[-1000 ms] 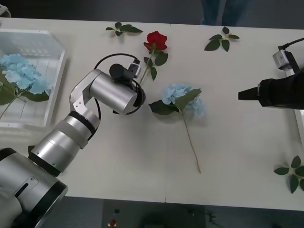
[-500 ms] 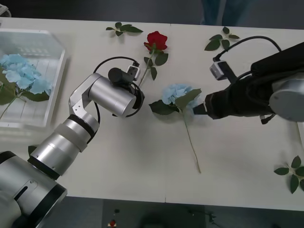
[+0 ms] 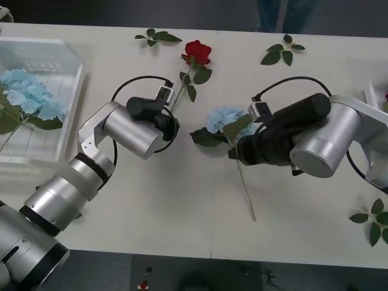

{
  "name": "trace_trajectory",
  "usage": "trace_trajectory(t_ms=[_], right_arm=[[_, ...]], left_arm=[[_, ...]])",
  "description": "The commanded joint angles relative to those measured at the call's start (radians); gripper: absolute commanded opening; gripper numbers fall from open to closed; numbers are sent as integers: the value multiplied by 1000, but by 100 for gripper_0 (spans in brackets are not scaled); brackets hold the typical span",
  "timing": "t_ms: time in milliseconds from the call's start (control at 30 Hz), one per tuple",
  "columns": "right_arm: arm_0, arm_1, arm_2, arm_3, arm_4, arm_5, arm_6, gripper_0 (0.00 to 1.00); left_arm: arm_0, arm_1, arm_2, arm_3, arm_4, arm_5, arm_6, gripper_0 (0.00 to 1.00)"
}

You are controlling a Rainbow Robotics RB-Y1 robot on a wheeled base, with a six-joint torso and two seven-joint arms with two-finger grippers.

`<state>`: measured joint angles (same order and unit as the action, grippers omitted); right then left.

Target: Put the red flowers into the right box and the blue flowers into the left box

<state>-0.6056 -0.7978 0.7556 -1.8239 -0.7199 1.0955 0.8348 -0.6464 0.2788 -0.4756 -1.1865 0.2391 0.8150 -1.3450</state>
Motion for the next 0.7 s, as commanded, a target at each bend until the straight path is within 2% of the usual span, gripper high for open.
trace_trajectory(t_ms=[33, 267, 467, 700], right_arm=[[-60, 34, 51, 80, 43, -52, -59, 100], [-83, 103, 74, 203, 71, -108, -63, 100], [-85, 127, 77, 233, 96, -109, -60, 100], [-85, 135, 93, 241, 126, -111, -59, 100]], left_arm=[[119, 102, -8, -145, 60, 13, -39, 0], [280, 237, -8, -426, 129, 82, -48, 0], [421, 319, 5, -587, 146, 81, -48, 0], [544, 390, 25, -699, 149, 59, -49, 0]])
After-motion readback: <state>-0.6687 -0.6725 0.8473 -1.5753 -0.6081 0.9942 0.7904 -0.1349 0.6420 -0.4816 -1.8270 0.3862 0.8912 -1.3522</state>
